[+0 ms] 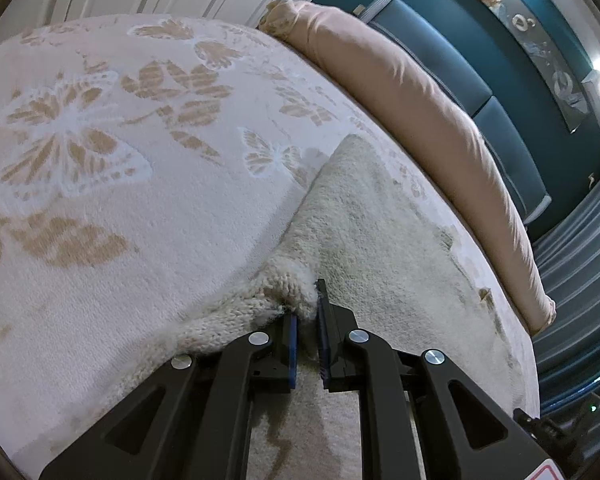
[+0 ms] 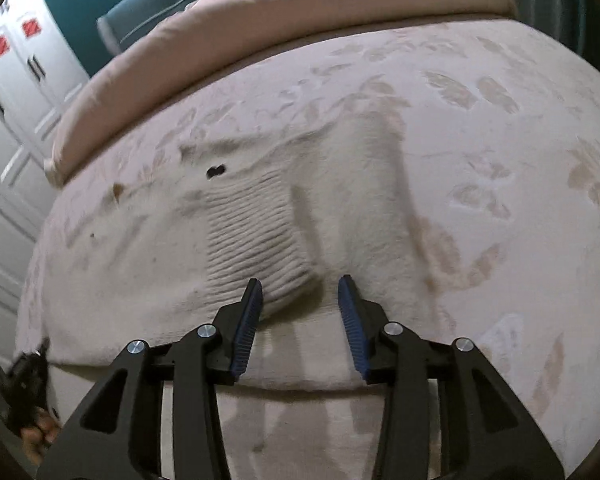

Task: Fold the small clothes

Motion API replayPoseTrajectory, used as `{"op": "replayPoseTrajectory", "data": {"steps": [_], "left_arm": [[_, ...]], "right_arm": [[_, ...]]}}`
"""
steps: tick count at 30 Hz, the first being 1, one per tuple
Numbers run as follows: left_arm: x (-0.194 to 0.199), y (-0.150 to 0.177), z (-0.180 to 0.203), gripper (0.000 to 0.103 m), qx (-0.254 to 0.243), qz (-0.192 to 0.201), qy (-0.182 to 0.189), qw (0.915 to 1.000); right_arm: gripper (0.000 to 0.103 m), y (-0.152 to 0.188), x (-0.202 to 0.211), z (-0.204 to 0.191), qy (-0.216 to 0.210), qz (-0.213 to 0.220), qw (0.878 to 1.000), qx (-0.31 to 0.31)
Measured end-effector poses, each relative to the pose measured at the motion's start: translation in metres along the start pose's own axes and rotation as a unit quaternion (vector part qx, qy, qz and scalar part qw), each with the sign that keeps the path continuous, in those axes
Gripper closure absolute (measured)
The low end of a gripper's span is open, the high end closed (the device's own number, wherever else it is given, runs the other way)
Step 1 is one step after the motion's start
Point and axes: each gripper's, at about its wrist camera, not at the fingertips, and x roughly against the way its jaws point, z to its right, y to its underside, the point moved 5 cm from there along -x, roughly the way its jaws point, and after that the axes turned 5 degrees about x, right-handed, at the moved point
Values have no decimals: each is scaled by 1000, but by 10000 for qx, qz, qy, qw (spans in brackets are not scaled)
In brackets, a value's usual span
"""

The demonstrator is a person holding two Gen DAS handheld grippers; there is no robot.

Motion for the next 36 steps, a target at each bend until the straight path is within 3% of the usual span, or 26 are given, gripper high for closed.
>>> {"op": "replayPoseTrajectory", "data": {"steps": [1,2,5,7,9,11,12,16,19,21,23,25,28,31,36], "left_arm": [[1,-2,1,91,19,-66,-39,10000],[3,-5,4,91,-13,-151,-126,9998],[10,-13,12,91,-124,-271,-211,9993],[9,-17,14,91,-172,-352,-305,9988],[3,-16,12,91,-191,-467,-435,9978],[-6,-11,6,91,-235,-548,-600,9964],[-5,-11,6,91,-270,-523,-606,9964],[15,-9,13,89,-368,-636,-530,9959],[55,-4,13,88,-664,-553,-462,9952],[90,5,4,77,-861,-577,-406,9938],[130,21,-13,57,-980,-672,-424,9920],[157,36,-30,48,-983,-770,-510,9909],[196,72,-67,45,-613,-1181,-527,9897],[214,98,-90,43,-155,-1489,-462,9876],[220,129,-90,43,275,-1752,-129,9841]], "right_arm": [[93,-4,0,-3,-53,-23,10000,28],[98,-12,6,-6,-224,46,9997,-42],[99,-32,57,-7,-776,820,9932,-285],[99,-32,68,0,-822,1023,9908,-329],[99,-21,41,12,-490,607,9965,-301],[100,5,-7,26,-110,-258,9992,-285],[99,3,-5,25,-134,-129,9995,-260],[95,-4,45,9,-402,255,9985,-263],[89,10,96,5,-219,534,9982,162],[85,37,130,16,-311,523,9980,142],[70,73,159,33,-374,406,9985,51],[59,119,182,53,-295,227,9992,-124],[58,170,199,71,-219,-144,9989,-392],[53,215,208,80,-544,-463,9924,-1006],[51,239,205,67,-1088,-592,9824,-1401]]}}
